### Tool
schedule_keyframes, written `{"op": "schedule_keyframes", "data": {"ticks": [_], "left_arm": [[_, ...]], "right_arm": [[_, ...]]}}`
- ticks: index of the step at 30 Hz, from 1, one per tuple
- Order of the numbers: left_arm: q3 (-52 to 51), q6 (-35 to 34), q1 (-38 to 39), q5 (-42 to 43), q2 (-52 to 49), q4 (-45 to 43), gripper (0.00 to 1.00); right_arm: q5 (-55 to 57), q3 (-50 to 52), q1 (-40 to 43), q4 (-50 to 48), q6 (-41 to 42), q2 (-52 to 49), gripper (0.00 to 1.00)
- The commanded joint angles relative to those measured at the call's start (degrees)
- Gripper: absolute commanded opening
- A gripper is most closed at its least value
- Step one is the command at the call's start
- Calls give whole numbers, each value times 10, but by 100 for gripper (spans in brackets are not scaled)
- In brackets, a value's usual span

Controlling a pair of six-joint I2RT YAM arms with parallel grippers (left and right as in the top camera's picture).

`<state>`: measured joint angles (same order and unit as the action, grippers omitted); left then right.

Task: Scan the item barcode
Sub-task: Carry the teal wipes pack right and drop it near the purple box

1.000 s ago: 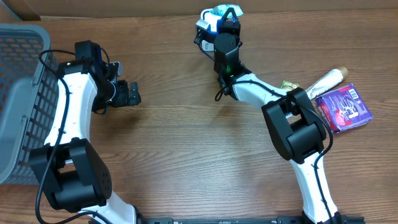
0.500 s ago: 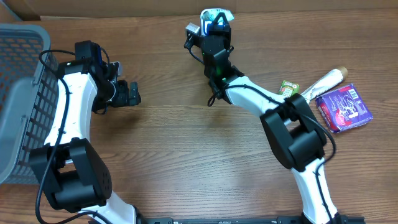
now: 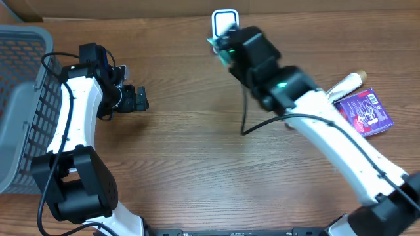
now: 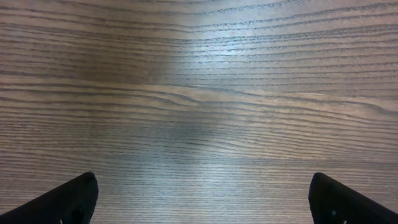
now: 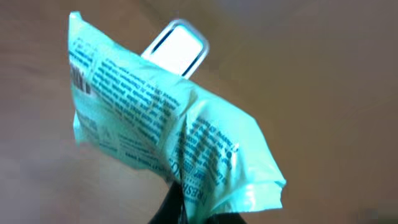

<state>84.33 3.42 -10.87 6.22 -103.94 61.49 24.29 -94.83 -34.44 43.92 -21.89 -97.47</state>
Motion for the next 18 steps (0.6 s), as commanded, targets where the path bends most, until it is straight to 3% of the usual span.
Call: {"op": "schedule_keyframes", "data": {"ticks": [1,5,9,18], "left_arm": [[-2,11,4,0,11,-1,100],[-2,11,4,0,11,-1,99],[-2,11,4,0,11,-1,100],[-2,11,4,0,11,-1,100]], "right_arm": [[-219,-2,86,93,255,8,4],[-322,3,184,208,258,6,4],[-334,9,283,282,258,3,4],[-334,82,412,259,258,0,4]]}}
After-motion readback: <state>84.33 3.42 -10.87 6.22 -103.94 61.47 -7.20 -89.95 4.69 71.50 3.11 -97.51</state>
